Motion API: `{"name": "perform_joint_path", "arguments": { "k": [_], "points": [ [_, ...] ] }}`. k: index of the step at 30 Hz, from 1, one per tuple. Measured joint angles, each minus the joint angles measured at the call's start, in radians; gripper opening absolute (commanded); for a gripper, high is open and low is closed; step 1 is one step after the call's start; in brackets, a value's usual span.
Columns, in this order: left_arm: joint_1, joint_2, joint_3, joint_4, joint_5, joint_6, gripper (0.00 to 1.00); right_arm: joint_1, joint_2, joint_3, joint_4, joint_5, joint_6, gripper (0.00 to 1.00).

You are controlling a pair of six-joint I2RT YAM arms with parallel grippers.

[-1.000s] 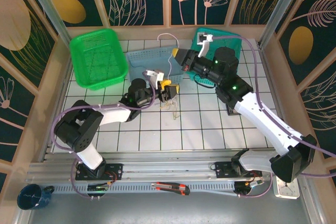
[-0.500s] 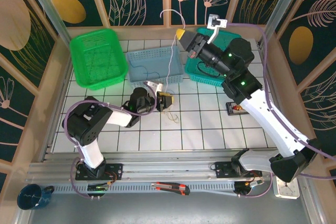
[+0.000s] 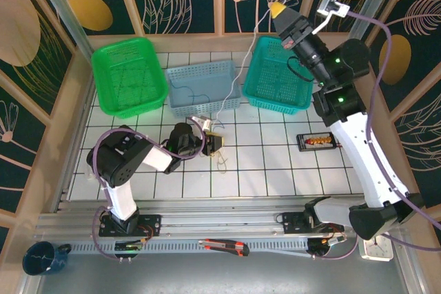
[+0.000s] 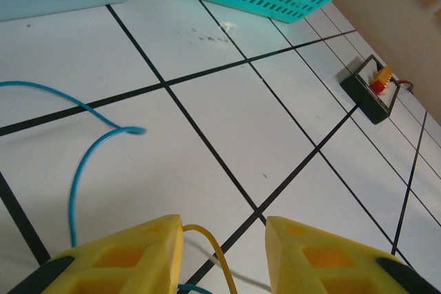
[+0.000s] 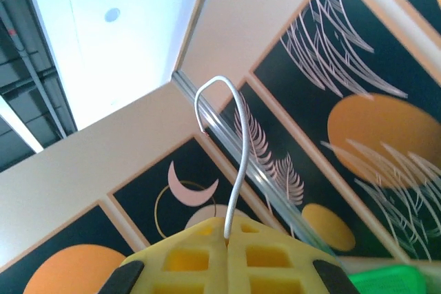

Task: Untangle the cables
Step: Untie the cable from multiple cables, then place the cable in the container.

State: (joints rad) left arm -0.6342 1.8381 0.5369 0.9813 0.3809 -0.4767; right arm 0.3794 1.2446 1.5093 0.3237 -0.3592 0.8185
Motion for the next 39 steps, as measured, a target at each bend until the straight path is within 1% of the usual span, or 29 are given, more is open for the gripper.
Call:
{"name": "perform_joint_path", "arguments": {
  "k": [5,22,27,29,31,34,39],
  "points": [
    [0.000,0.009,-0.008,0.009,0.000,-0.001,0.44,-0.062,0.002,0.057,0.011,-0.010,0.030,0.00],
    [0.000,0.022,-0.026,0.011,0.000,0.000,0.43,-0.210,0.103,0.294,0.048,-0.040,0.113,0.00],
    [0.000,0.024,-0.031,0.014,0.000,-0.003,0.46,-0.235,0.147,0.391,0.047,-0.058,0.124,0.00],
    [0.000,0.024,-0.031,0.014,0.000,-0.008,0.50,-0.241,0.156,0.401,0.048,-0.062,0.124,0.00],
    [0.000,0.021,-0.031,0.014,0.002,-0.015,0.57,-0.246,0.161,0.399,0.047,-0.063,0.124,0.00],
    [0.000,-0.003,-0.031,0.004,0.005,-0.029,0.69,-0.254,0.161,0.368,0.045,-0.061,0.122,0.00],
    [0.000,-0.090,-0.001,-0.026,0.005,-0.058,0.91,-0.256,0.161,0.275,0.045,-0.051,0.100,0.00]
  ]
}}
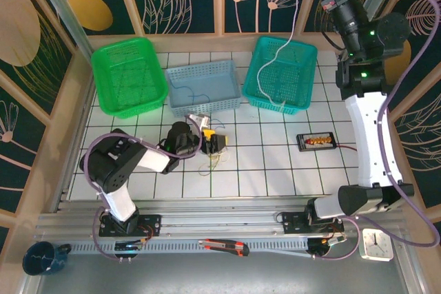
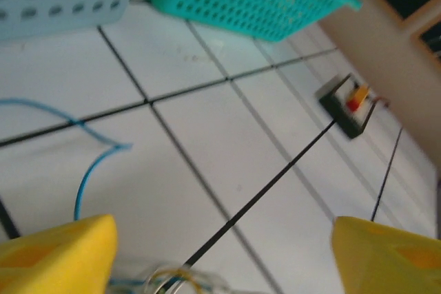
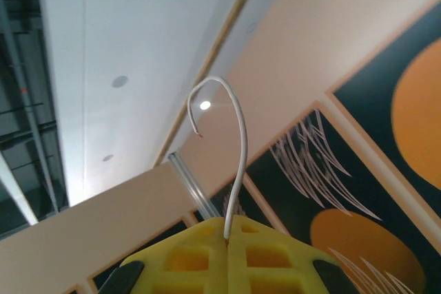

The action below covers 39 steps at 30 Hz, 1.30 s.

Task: Untangle the cables
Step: Place the cable in the container.

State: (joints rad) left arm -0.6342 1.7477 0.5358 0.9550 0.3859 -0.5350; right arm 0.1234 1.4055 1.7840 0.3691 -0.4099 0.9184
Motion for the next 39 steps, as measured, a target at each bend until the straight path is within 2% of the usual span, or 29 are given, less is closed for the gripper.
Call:
{"name": "perform_joint_path", "arguments": {
  "k": [1,2,8,18,25,30,35,39],
  "points": [
    [0.000,-0.019,0.008,-0.009,0.000,-0.003,0.98,0.000,0.000,-0.015,-0.001,0.003,-0.004,0.00],
    [0.000,-0.041,0.018,-0.019,0.000,-0.008,0.99,0.000,0.001,-0.033,-0.002,0.010,-0.008,0.00],
    [0.000,-0.148,0.071,-0.089,-0.033,-0.022,0.99,-0.006,0.019,-0.071,0.002,0.054,-0.055,0.00],
    [0.004,-0.298,0.080,-0.216,-0.197,-0.035,0.99,-0.032,0.118,-0.097,0.025,0.136,-0.137,0.00],
    [0.007,-0.345,0.111,-0.279,-0.251,-0.035,0.99,-0.023,0.127,-0.391,0.078,0.201,-0.171,0.00],
    [0.007,-0.357,0.131,-0.295,-0.261,-0.035,0.99,0.033,0.156,-0.587,0.080,0.290,-0.233,0.00],
    [0.007,-0.358,0.133,-0.310,-0.260,-0.035,0.99,0.042,0.228,-0.627,0.075,0.344,-0.270,0.00],
    [0.007,-0.360,0.133,-0.316,-0.261,-0.035,0.99,0.032,0.303,-0.570,0.033,0.388,-0.307,0.00]
  ]
}}
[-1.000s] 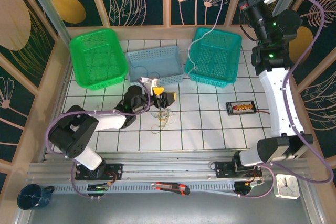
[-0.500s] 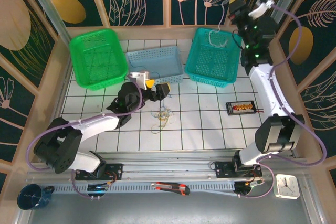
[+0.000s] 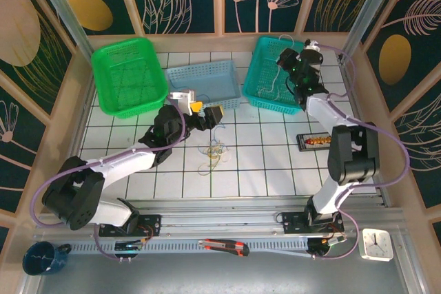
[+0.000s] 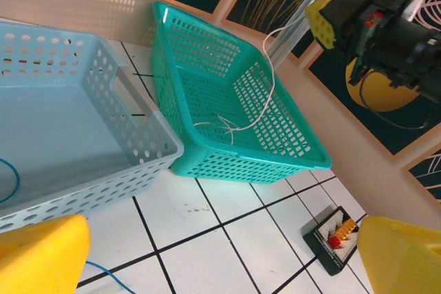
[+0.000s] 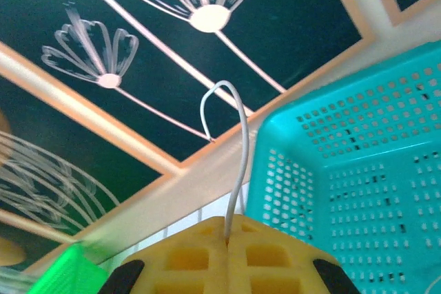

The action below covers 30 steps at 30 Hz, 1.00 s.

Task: Untangle the cables
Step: Place the cable in the container, then untie the cable from multiple cables.

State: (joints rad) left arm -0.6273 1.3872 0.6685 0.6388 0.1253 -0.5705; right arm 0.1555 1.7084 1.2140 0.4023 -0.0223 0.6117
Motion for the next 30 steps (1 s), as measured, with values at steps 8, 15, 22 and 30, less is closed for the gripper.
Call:
{"name": "perform_joint_path", "arguments": {
  "k": [8,15,22,30],
  "points": [
    [0.000,-0.053,0.000,-0.015,-0.010,0.000,0.99,-0.030,0.085,0.099,-0.111,0.031,-0.034,0.62],
    [0.000,-0.064,-0.001,-0.023,-0.012,0.000,0.99,-0.032,0.034,0.093,-0.134,0.018,-0.038,0.62],
    [0.000,-0.082,-0.008,-0.054,-0.035,0.000,0.99,-0.023,-0.095,0.040,-0.134,-0.058,-0.027,0.62],
    [0.004,-0.103,-0.009,-0.131,-0.057,-0.004,0.99,0.095,-0.196,-0.096,-0.111,-0.130,-0.029,0.62]
  ]
}}
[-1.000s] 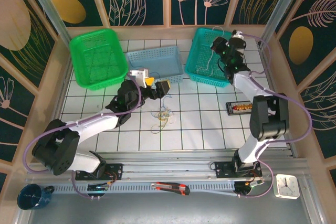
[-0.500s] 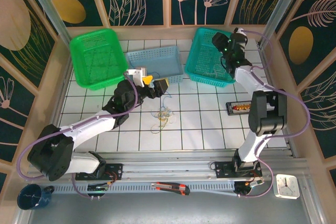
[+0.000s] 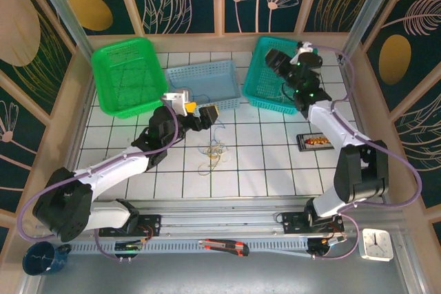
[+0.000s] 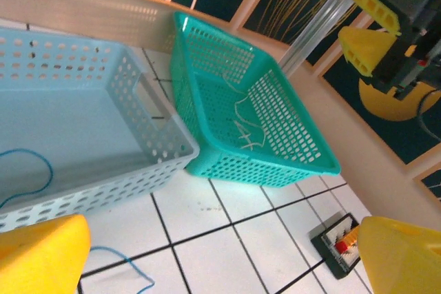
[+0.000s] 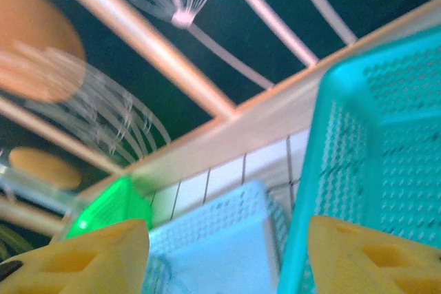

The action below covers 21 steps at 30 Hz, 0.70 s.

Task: Untangle the cables
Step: Untie the cable from multiple cables.

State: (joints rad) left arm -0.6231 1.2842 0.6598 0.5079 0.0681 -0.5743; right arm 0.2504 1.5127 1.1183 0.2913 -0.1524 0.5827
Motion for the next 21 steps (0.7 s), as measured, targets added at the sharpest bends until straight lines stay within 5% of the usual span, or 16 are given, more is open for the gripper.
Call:
{"name": "perform_joint_path", "arguments": {
  "k": [13,21],
  "points": [
    [0.038,0.051,-0.016,-0.148,0.002,-0.041,0.99,0.309,-0.041,-0.286,0.019,-0.009,0.012,0.60],
    [0.090,0.052,-0.037,-0.149,0.002,-0.103,0.99,0.450,0.074,-0.323,0.046,-0.004,0.071,0.56]
  ]
}}
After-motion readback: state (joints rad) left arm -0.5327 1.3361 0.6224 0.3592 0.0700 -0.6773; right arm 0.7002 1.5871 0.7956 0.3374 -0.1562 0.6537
